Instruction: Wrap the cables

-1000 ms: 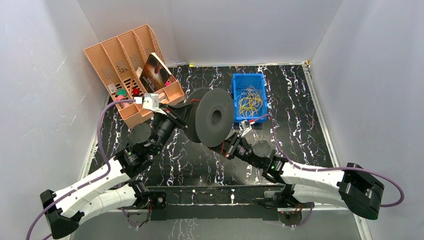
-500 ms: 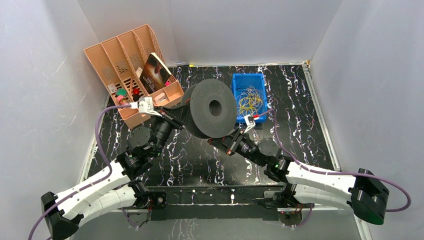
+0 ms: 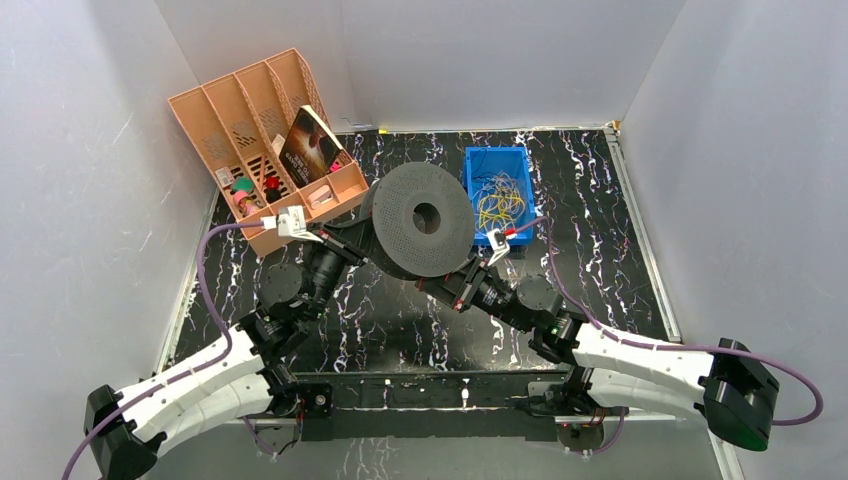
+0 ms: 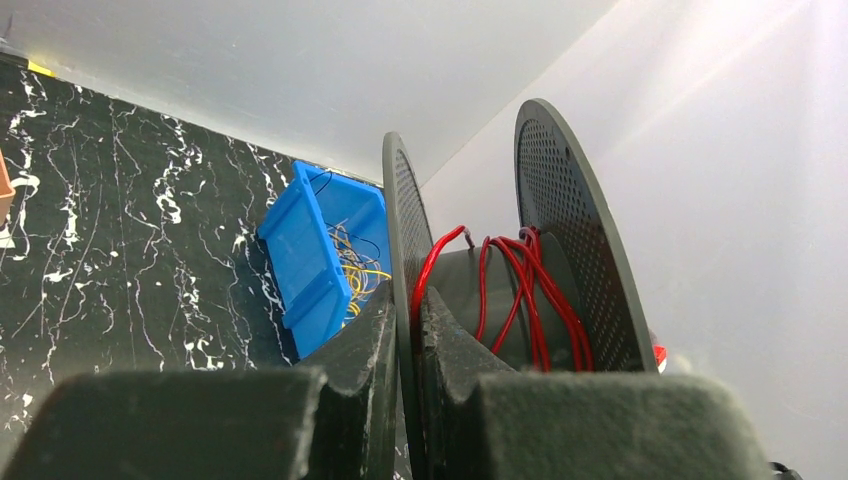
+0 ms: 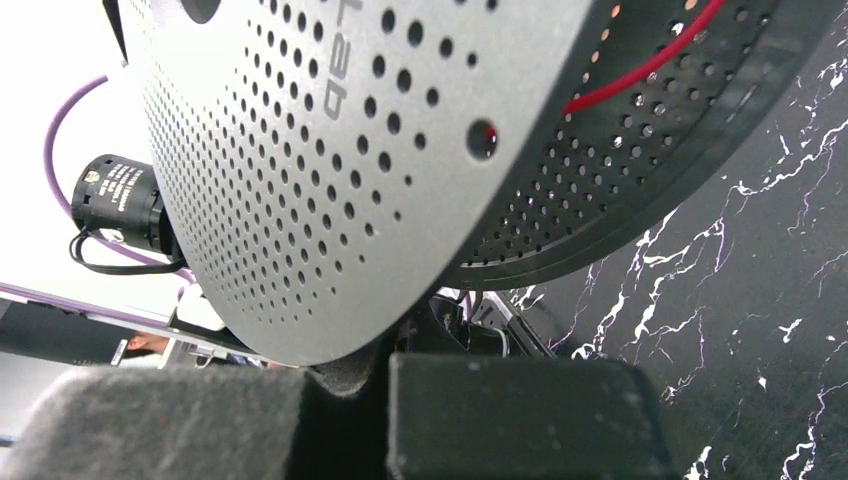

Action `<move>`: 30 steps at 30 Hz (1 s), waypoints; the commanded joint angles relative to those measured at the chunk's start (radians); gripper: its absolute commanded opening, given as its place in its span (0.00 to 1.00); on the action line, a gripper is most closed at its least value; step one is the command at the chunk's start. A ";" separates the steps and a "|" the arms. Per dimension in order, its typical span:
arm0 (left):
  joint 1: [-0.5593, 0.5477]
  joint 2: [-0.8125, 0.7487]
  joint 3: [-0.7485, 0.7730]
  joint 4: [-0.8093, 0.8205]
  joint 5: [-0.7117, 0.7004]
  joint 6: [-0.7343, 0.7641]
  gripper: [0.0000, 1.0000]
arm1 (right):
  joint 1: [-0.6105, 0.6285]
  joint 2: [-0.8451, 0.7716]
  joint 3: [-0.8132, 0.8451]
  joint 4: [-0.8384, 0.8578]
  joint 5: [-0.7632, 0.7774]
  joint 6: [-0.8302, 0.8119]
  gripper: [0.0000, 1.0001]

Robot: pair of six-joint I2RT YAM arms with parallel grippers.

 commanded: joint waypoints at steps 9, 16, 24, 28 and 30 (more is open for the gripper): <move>-0.046 0.009 -0.097 -0.095 0.280 0.085 0.00 | 0.005 -0.024 0.137 0.248 -0.075 0.076 0.00; -0.046 0.035 -0.103 -0.076 0.295 0.110 0.00 | 0.005 -0.037 0.140 0.289 -0.083 0.082 0.00; -0.047 0.020 -0.117 -0.087 0.259 0.146 0.00 | 0.005 -0.029 0.156 0.327 -0.120 0.105 0.00; -0.046 0.006 -0.114 -0.094 0.243 0.156 0.00 | 0.005 -0.044 0.145 0.327 -0.116 0.105 0.00; -0.046 0.002 -0.114 -0.098 0.237 0.160 0.00 | 0.005 -0.051 0.139 0.329 -0.112 0.108 0.00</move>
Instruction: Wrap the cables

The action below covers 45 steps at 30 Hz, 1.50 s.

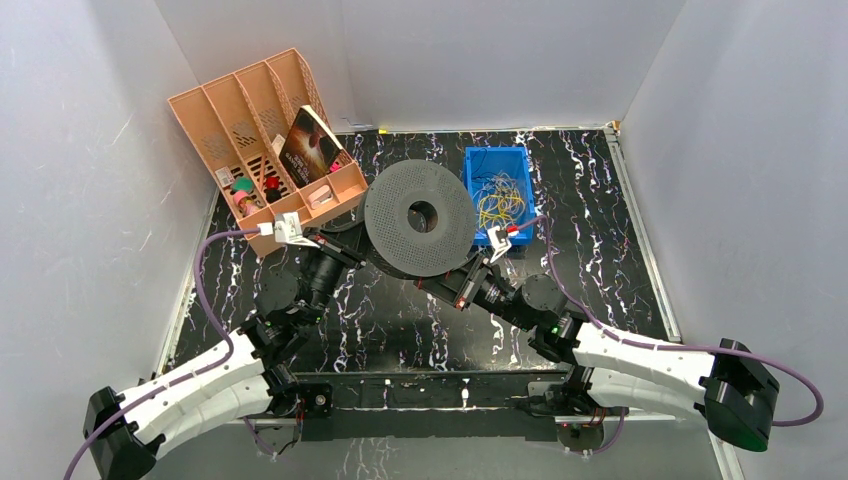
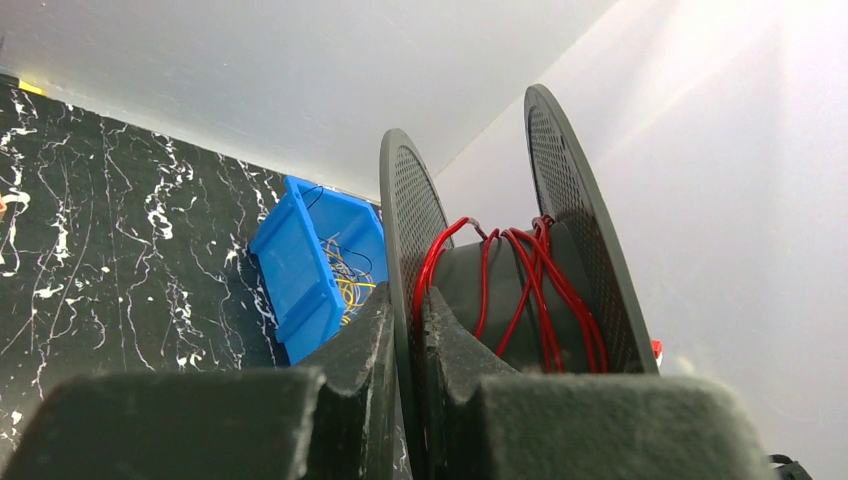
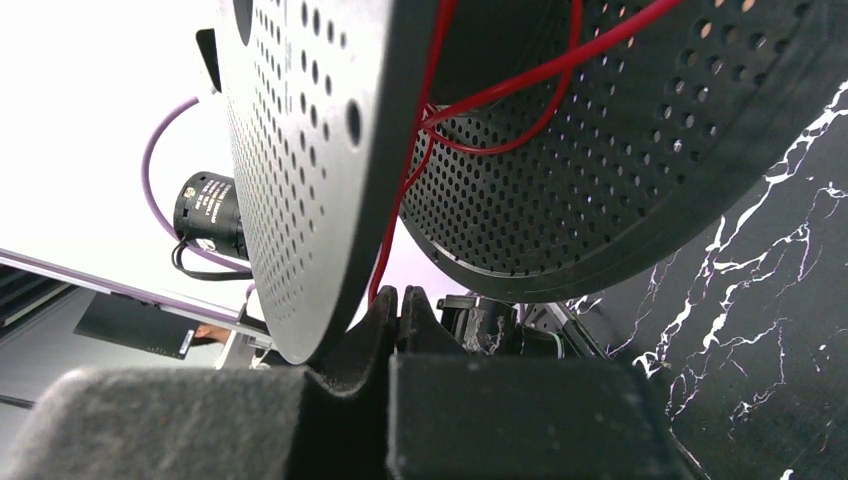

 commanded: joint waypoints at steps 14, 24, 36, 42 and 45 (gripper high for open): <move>-0.046 0.042 -0.066 -0.131 0.285 0.116 0.00 | 0.009 -0.063 0.108 0.315 -0.027 0.026 0.00; -0.046 0.118 -0.057 -0.093 0.393 0.002 0.00 | 0.008 0.069 0.134 0.458 0.009 0.018 0.00; -0.048 0.225 -0.071 -0.186 0.429 -0.116 0.00 | 0.009 0.097 0.066 0.393 0.256 0.061 0.00; -0.047 0.204 -0.151 -0.142 0.432 -0.181 0.00 | 0.007 0.013 -0.040 0.273 0.421 0.077 0.00; -0.047 0.201 -0.173 -0.153 0.435 -0.207 0.00 | 0.007 -0.003 -0.107 0.262 0.466 0.082 0.00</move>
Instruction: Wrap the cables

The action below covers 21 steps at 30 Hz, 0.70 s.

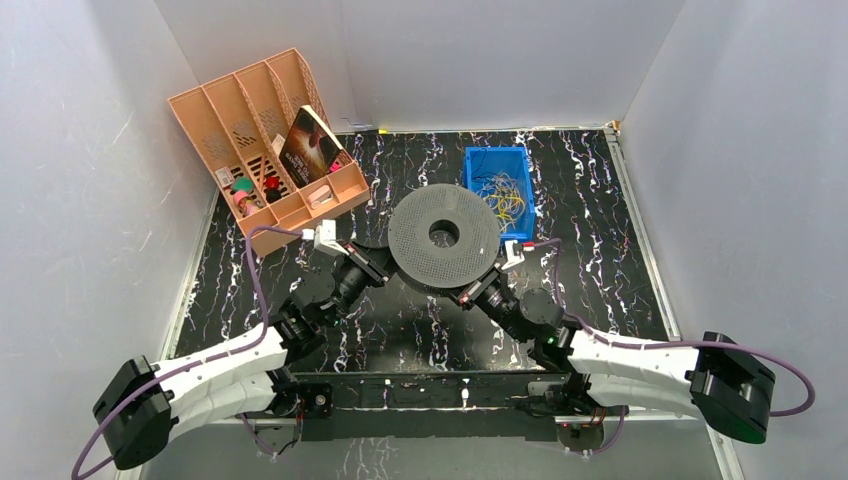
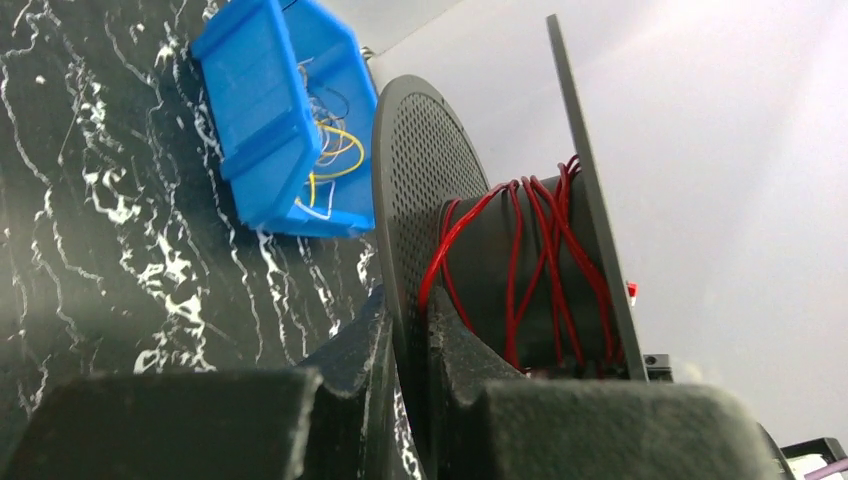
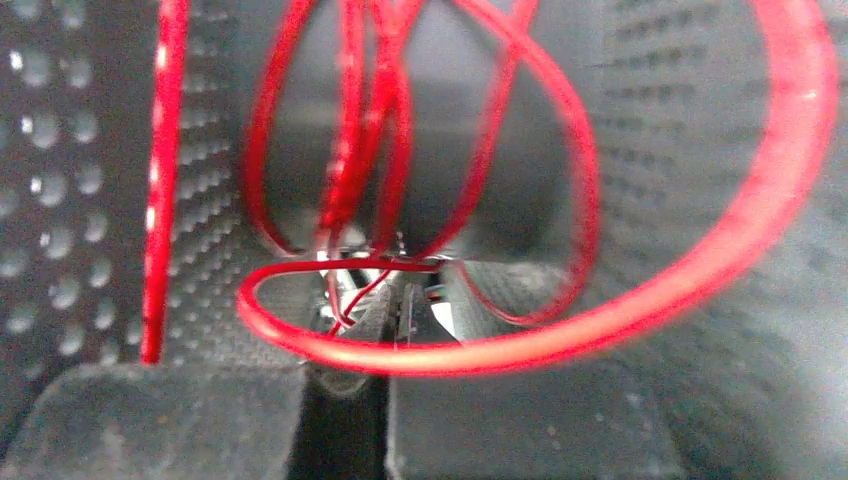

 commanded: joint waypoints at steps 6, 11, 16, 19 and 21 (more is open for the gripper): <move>-0.054 0.024 -0.104 -0.215 0.267 0.079 0.00 | -0.022 -0.007 -0.061 0.078 0.215 0.018 0.00; -0.054 0.019 -0.120 -0.248 0.250 0.033 0.00 | -0.022 0.037 -0.087 0.049 0.245 0.074 0.00; -0.053 0.018 -0.144 -0.239 0.237 -0.002 0.00 | -0.023 0.069 -0.102 0.041 0.245 0.112 0.00; -0.053 0.029 -0.147 -0.232 0.231 -0.018 0.00 | -0.022 0.084 -0.104 0.034 0.238 0.129 0.01; -0.054 0.036 -0.148 -0.226 0.225 -0.033 0.00 | -0.022 0.087 -0.105 0.025 0.235 0.133 0.05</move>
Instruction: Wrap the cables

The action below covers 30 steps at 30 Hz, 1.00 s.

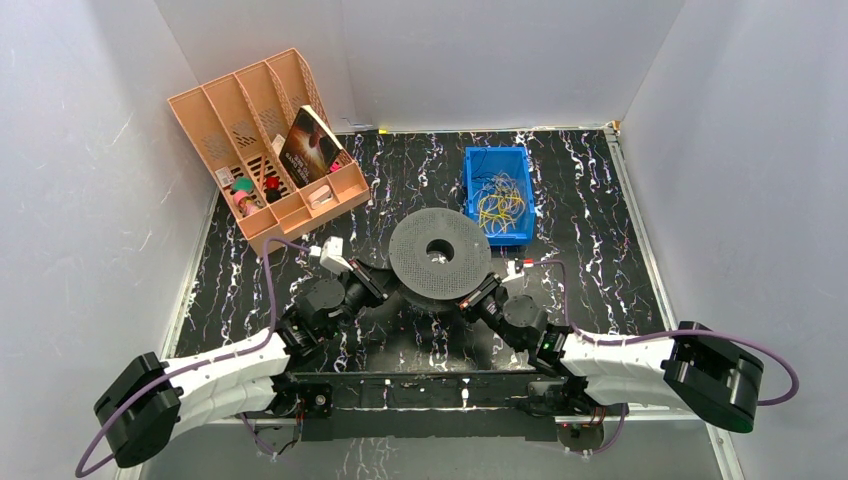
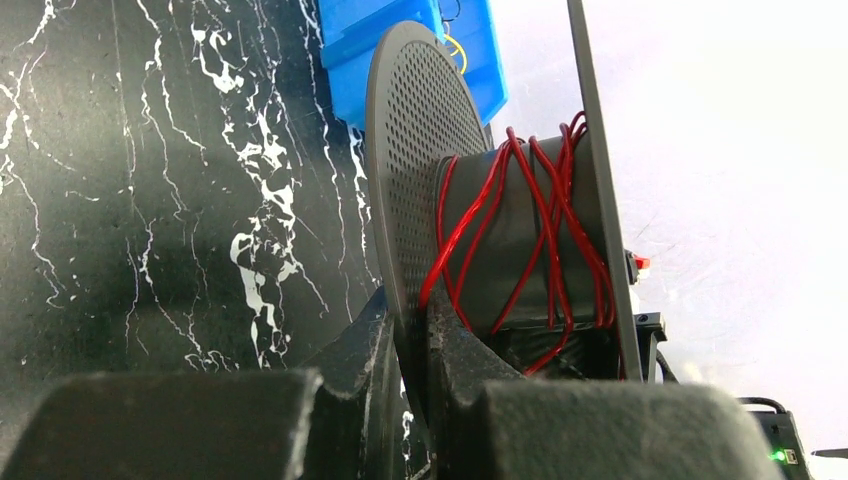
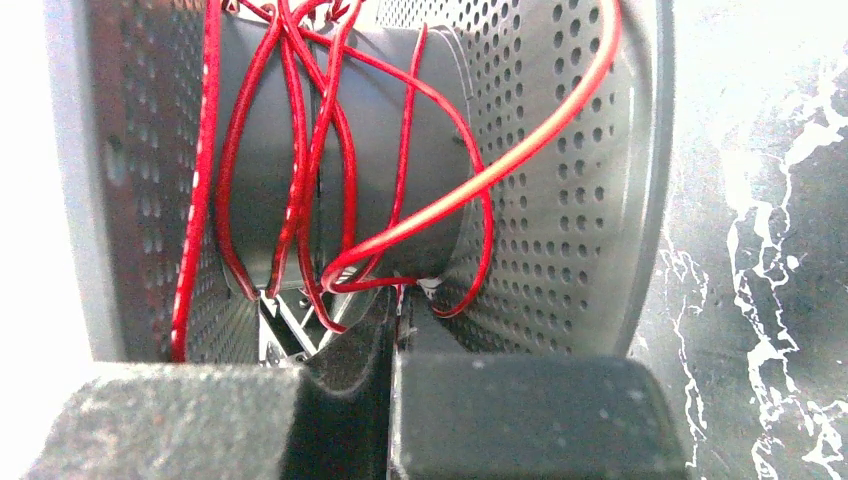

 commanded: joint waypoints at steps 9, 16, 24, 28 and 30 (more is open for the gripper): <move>-0.050 -0.023 -0.065 -0.143 0.102 0.010 0.00 | -0.020 -0.057 -0.015 0.011 0.113 -0.003 0.16; -0.041 -0.116 -0.086 -0.161 0.042 -0.025 0.00 | -0.020 -0.168 -0.066 -0.079 0.145 0.020 0.18; -0.038 -0.070 -0.106 -0.062 0.069 -0.059 0.00 | -0.020 -0.178 -0.081 -0.072 0.136 0.030 0.27; -0.034 -0.077 -0.137 -0.002 0.065 -0.088 0.00 | -0.020 -0.184 -0.089 -0.073 0.130 0.034 0.30; -0.031 -0.090 -0.144 0.013 0.059 -0.090 0.00 | -0.021 -0.199 -0.094 -0.080 0.129 0.036 0.31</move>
